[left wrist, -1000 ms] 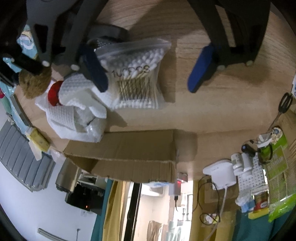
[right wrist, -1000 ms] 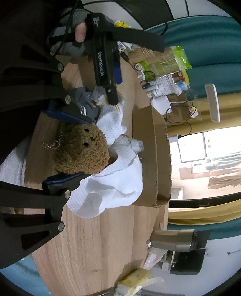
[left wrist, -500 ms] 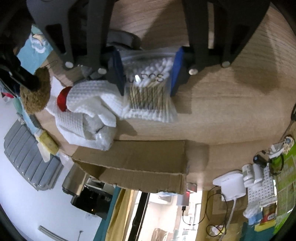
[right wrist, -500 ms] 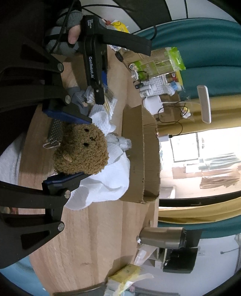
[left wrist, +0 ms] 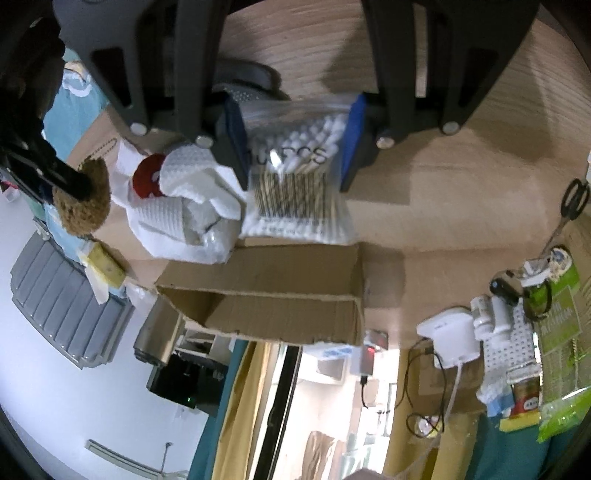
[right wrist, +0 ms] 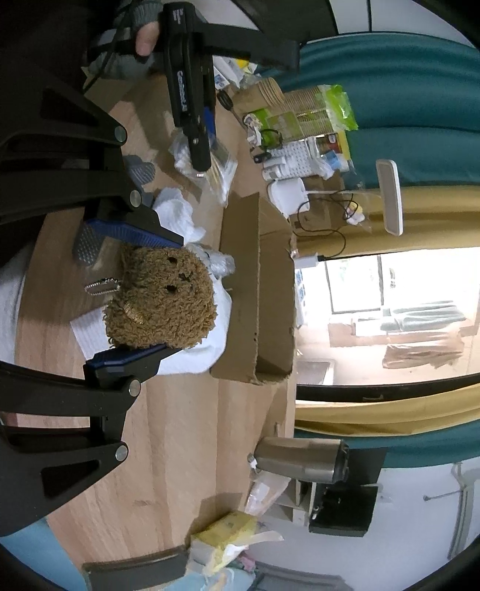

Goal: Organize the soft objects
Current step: 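Carry the teddy bear and swab bag into the cardboard box and release both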

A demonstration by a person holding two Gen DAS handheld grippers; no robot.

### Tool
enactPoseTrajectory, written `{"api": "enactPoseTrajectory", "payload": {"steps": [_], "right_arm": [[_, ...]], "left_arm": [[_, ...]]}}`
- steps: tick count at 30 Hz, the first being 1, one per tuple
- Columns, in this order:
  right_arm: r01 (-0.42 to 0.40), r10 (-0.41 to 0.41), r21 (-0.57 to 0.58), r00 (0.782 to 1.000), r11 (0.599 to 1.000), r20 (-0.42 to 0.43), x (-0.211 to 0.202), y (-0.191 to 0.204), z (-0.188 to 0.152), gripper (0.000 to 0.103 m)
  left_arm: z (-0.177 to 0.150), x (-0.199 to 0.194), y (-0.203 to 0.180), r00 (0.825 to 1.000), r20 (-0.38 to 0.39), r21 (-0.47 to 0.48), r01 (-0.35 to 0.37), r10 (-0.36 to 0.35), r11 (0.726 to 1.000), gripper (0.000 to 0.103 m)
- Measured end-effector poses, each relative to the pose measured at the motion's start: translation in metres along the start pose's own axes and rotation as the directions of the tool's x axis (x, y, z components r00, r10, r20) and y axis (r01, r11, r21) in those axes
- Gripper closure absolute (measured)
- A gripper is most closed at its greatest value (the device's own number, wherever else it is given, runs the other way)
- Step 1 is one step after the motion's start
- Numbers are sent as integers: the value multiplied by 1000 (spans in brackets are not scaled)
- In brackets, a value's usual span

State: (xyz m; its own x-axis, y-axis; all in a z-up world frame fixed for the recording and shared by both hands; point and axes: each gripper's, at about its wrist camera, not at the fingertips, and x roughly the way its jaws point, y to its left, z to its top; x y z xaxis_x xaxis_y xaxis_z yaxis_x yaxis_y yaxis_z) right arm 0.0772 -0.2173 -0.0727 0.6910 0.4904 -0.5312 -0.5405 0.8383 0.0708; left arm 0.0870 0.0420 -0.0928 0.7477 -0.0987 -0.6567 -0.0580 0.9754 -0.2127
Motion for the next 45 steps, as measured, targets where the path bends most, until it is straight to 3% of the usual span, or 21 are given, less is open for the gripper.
{"api": "enactPoseTrajectory", "payload": {"steps": [32,45], "right_arm": [[78,-73,-42,992,996,107,21,-23,52,52],[86,-79,-49,988,995,131,43,-35,72,52]], "left_arm": [[55,-16,10,984,176,75,-26,13,997,57],[78,2,14,983,184,104,-20,1,994,57]]}}
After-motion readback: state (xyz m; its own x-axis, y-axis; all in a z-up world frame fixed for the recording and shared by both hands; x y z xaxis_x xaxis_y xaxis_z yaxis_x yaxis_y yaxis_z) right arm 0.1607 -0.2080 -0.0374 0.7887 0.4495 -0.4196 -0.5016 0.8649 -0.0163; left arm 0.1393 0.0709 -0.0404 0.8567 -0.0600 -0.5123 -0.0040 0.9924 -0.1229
